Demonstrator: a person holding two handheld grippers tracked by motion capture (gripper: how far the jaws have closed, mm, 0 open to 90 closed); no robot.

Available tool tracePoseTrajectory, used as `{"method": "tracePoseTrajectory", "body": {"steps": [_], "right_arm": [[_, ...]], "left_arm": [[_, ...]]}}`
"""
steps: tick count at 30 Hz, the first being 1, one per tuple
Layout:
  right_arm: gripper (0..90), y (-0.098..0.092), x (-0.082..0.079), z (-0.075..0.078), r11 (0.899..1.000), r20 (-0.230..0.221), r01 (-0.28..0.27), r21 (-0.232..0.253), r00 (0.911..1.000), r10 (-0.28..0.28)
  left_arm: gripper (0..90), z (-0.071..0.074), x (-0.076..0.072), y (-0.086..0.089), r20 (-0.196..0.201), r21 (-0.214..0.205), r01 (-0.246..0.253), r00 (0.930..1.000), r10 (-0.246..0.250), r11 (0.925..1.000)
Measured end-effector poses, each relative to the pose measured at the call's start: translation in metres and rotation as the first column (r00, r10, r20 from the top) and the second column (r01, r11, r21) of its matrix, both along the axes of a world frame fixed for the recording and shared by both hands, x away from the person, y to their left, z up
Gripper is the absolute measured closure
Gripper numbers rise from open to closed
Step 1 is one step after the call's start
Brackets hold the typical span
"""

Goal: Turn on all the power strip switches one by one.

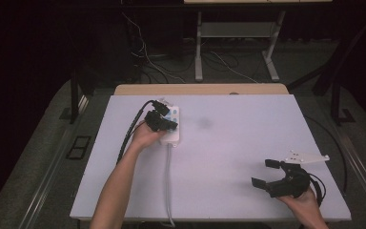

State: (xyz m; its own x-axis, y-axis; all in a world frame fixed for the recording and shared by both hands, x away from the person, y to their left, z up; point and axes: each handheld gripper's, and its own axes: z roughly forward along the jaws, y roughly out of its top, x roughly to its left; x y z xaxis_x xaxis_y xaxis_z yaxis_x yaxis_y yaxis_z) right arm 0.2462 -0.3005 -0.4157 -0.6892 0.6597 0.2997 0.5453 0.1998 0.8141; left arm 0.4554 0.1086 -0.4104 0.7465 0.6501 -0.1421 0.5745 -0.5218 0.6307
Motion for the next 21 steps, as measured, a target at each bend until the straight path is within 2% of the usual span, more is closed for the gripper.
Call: {"method": "tracePoseTrajectory", "body": {"steps": [3, 12, 16, 21], "right_arm": [[0.4, -0.0001, 0.0, 0.0, 1.0, 0.001, -0.001, 0.0, 1.0, 0.001], [0.5, 0.0004, 0.0002, -0.0001, 1.0, 0.002, -0.005, -0.005, 1.0, 0.005], [0.4, 0.0003, 0.0006, -0.0001, 1.0, 0.003, -0.003, -0.003, 1.0, 0.003], [0.4, 0.0004, -0.0004, 0.0011, 1.0, 0.006, -0.004, -0.001, 1.0, 0.004]], "left_arm": [[89.0, -0.0014, 0.0, 0.0003, 0.003, -0.008, 0.0, 1.0, 0.0, 1.0], [89.5, -0.0023, -0.0023, -0.0021, 0.027, 0.02, 0.011, 0.9996, -0.012, 0.9997], [89.5, -0.0021, -0.0015, -0.0026, 0.011, 0.018, -0.001, 0.9999, 0.001, 0.9998], [89.7, -0.0041, 0.0011, 0.0011, -0.025, -0.022, -0.023, 0.9994, 0.023, 0.9995]]}}
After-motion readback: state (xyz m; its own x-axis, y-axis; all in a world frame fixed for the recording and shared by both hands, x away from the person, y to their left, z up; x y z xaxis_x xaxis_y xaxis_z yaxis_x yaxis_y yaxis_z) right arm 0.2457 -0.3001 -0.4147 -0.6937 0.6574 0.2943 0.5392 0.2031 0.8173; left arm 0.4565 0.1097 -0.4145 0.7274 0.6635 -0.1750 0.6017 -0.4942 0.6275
